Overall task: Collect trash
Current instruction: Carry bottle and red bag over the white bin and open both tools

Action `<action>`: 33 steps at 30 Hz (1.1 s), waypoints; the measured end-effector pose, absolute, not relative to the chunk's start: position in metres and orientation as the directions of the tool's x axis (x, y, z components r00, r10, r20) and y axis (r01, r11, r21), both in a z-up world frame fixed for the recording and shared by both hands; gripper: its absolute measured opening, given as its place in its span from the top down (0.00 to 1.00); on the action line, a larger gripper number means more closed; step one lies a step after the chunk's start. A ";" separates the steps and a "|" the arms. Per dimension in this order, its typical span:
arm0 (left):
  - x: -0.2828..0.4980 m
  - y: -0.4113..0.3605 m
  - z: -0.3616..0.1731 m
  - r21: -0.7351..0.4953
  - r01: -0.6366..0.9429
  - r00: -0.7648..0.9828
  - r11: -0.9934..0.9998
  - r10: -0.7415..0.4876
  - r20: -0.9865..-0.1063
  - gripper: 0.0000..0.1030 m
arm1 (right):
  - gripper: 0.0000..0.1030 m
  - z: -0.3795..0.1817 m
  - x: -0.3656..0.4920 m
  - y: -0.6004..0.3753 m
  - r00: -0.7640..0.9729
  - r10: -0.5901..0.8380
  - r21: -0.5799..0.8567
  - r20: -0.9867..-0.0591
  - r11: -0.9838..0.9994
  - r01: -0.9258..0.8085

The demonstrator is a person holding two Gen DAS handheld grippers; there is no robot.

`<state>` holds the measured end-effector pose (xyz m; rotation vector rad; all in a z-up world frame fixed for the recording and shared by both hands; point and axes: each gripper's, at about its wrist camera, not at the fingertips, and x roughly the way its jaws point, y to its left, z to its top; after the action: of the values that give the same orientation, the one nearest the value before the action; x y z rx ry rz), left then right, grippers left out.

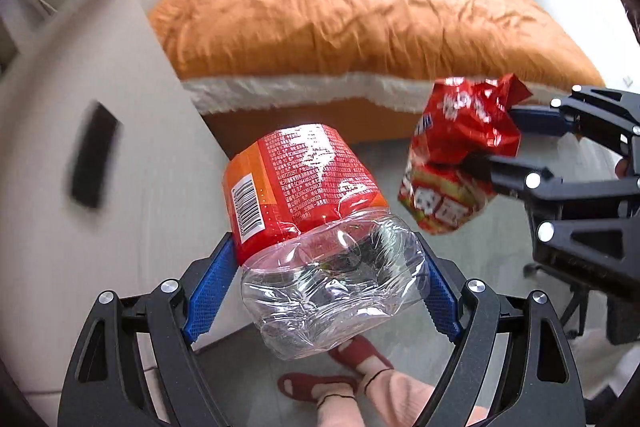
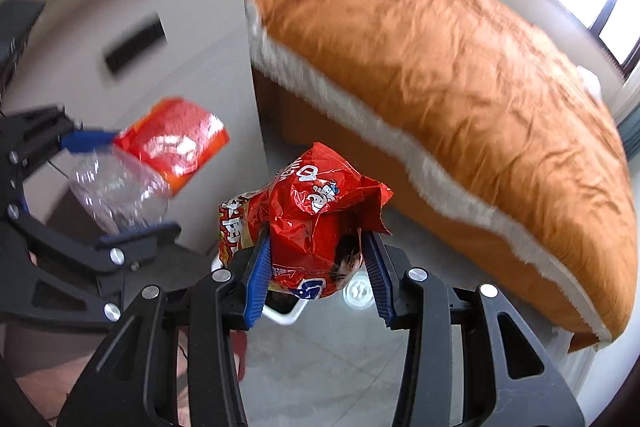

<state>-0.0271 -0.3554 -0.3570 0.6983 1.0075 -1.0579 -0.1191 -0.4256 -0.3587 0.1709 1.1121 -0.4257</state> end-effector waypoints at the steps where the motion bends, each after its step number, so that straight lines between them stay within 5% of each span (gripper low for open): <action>1: -0.026 -0.358 -0.370 0.000 0.937 0.136 0.349 -0.364 -0.921 0.21 | 0.57 -0.372 -0.118 -0.427 0.360 -0.236 -0.073 -0.903 0.908 0.412; 15: -0.009 -0.383 -0.571 -0.069 0.974 -0.012 0.217 -0.256 -0.966 0.17 | 0.54 -0.585 -0.087 -0.426 0.194 -0.133 -0.098 -0.972 0.979 0.177; 16: -0.009 -0.384 -0.583 -0.072 0.977 -0.021 0.201 -0.247 -0.969 0.12 | 0.49 -0.595 -0.084 -0.425 0.192 -0.126 -0.101 -0.973 0.985 0.138; 18: -0.009 -0.383 -0.608 -0.025 0.989 0.009 0.143 -0.228 -0.974 0.05 | 0.06 -0.621 -0.083 -0.423 0.175 -0.100 -0.097 -0.979 0.995 0.030; 19: -0.010 -0.384 -0.618 -0.006 0.993 0.020 0.119 -0.216 -0.976 0.05 | 0.04 -0.630 -0.084 -0.424 0.181 -0.106 -0.109 -0.978 0.994 -0.008; 25: -0.014 -0.382 -0.655 0.019 0.999 0.028 0.047 -0.193 -0.981 0.05 | 0.04 -0.664 -0.082 -0.418 0.142 -0.123 -0.146 -0.982 0.975 -0.167; 33: -0.014 -0.383 -0.639 0.012 0.998 0.024 0.065 -0.195 -0.980 0.05 | 0.04 -0.639 -0.082 -0.416 0.154 -0.126 -0.154 -0.980 0.971 -0.182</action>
<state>-0.0142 -0.3827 -0.6388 1.0264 1.0796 -1.2368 -0.0824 -0.4156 -0.6395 -0.2589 1.4201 0.0401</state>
